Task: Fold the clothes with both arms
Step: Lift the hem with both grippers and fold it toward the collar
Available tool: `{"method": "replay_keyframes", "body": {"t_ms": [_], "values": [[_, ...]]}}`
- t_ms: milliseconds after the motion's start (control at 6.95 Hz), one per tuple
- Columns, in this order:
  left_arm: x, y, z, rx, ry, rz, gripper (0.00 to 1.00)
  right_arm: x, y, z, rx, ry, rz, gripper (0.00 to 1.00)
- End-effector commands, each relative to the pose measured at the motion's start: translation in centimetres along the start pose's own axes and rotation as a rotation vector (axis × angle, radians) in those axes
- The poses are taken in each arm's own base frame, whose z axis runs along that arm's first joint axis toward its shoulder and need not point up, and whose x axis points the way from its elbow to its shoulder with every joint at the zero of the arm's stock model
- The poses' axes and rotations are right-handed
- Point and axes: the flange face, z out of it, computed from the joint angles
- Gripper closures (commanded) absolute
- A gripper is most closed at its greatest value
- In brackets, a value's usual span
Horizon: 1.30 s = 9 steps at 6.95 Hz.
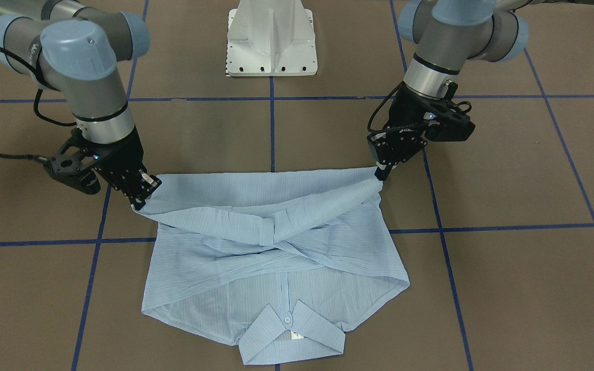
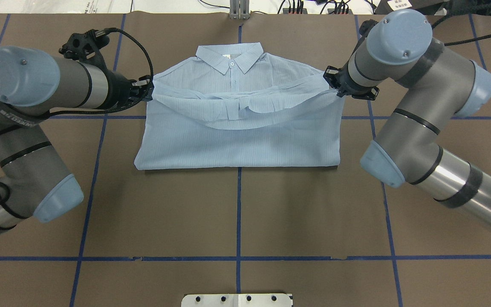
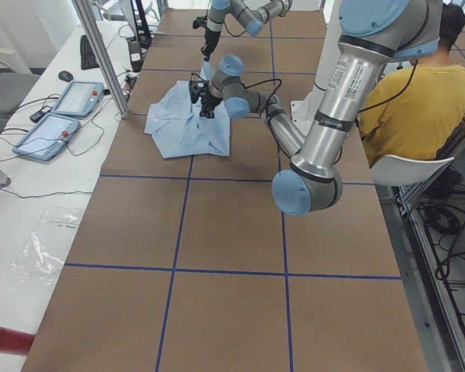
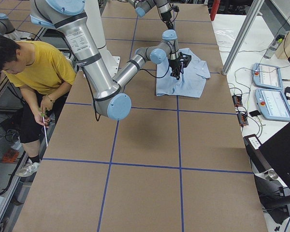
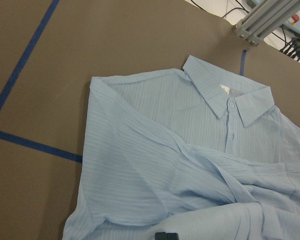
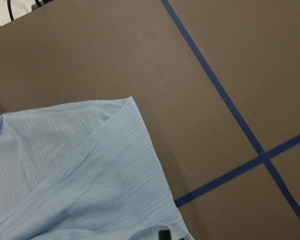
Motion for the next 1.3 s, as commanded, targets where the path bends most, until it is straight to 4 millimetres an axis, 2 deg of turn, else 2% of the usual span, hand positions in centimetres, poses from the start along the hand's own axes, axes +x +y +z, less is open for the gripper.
{"method": "replay_keyframes", "body": {"t_ms": [0, 144, 288, 432, 576, 720, 1008, 1152], "values": [[-1.7, -3.7, 6.2, 0.039, 0.015, 0.02, 1.0, -3.0, -3.1, 5.6, 0.015, -0.019, -0.001, 1.0], [-3.2, -6.1, 7.4, 0.064, -0.013, 0.057, 1.0, -4.2, -4.3, 7.5, 0.016, -0.013, -0.003, 1.0], [-3.7, -8.3, 8.7, 0.084, -0.05, 0.085, 1.0, -5.0, -5.9, 9.5, 0.023, 0.009, -0.013, 1.0], [-3.6, -9.4, 11.3, 0.089, -0.07, 0.091, 1.0, -5.2, -6.9, 10.2, 0.029, 0.008, -0.015, 1.0], [-5.1, -10.0, 13.2, 0.096, -0.053, 0.095, 1.0, -4.4, -8.1, 12.3, 0.035, 0.011, -0.026, 1.0], [-5.6, -10.0, 13.8, 0.094, -0.058, 0.095, 1.0, -4.1, -8.4, 13.3, 0.039, -0.005, -0.034, 1.0], [-6.9, -10.1, 15.3, 0.094, -0.089, 0.091, 1.0, -5.0, -8.0, 13.8, 0.035, -0.008, -0.04, 1.0], [-7.2, -10.0, 15.7, 0.103, -0.099, 0.1, 0.95, -5.0, -8.0, 13.9, 0.034, -0.006, -0.04, 1.0]]}}
